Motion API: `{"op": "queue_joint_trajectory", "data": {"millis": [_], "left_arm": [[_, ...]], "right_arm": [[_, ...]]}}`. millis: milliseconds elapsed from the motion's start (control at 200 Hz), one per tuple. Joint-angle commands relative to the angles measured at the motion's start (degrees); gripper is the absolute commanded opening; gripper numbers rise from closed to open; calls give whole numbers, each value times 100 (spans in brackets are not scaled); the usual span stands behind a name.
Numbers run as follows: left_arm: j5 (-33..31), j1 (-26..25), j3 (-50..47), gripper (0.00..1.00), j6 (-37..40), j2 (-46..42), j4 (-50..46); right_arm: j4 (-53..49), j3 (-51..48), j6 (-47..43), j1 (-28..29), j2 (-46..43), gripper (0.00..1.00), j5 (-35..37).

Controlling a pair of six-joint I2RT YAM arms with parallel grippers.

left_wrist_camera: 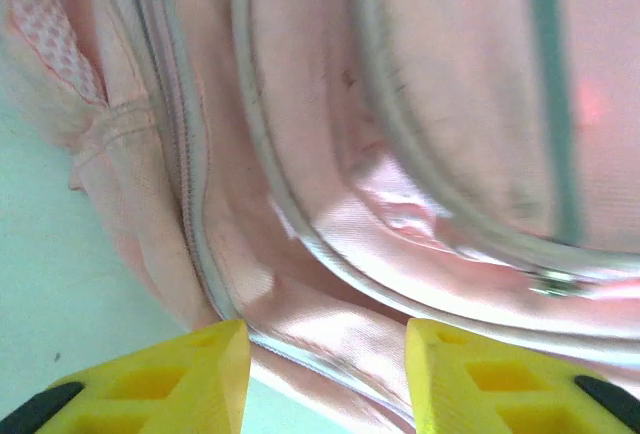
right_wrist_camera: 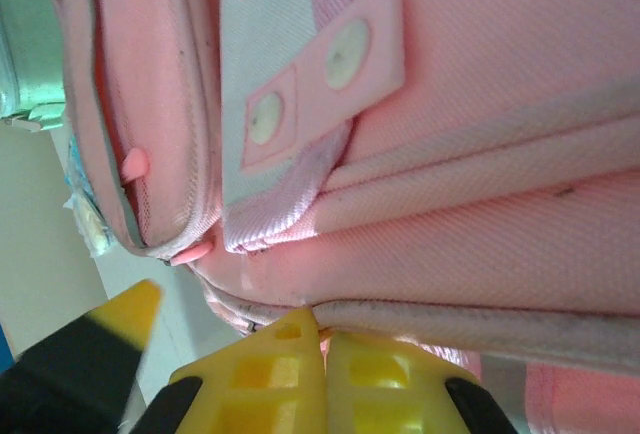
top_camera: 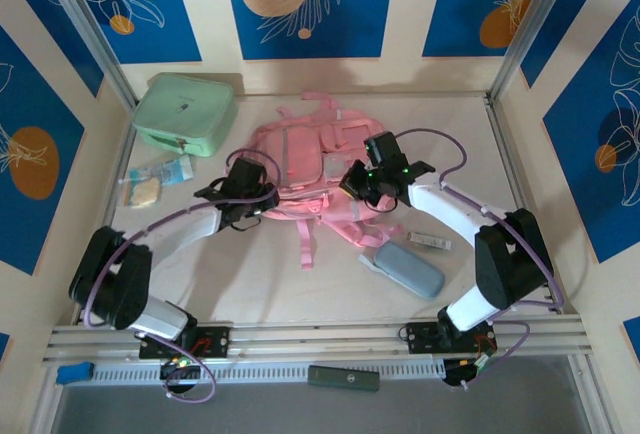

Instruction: Pack books, pencil case, and school supplies into a backpack

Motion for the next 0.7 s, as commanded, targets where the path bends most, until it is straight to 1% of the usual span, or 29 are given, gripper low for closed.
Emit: {"op": "queue_joint_trajectory", "data": {"millis": [0, 65, 155, 305, 420, 500, 570, 670, 695], "left_arm": [[293, -112, 99, 47, -145, -619, -612], [275, -374, 103, 48, -297, -873, -745], [260, -833, 256, 50, -531, -915, -835], [403, -1590, 713, 51, -757, -461, -527], [97, -2098, 1320, 52, -687, 51, -613], [-47, -2192, 1670, 51, -706, 446, -810], [-258, -2195, 1718, 50, -777, 628, -849], [-565, -2153, 1638, 47, -827, 689, -1021], [-638, -2144, 1596, 47, -842, 661, -1038]], "right_arm": [[402, -139, 316, 156, -528, 0, 273], [506, -259, 454, 194, -677, 0, 319], [510, -281, 591, 194, -779, 0, 311], [477, -189, 647, 172, -741, 0, 153], [446, -209, 727, 151, -787, 0, 160], [349, -144, 573, 127, -764, 0, 205], [-152, 17, 436, 71, -667, 0, 312], [-297, -59, 471, -69, -483, 0, -47], [-356, -55, 498, -46, -432, 6, -69]]}}
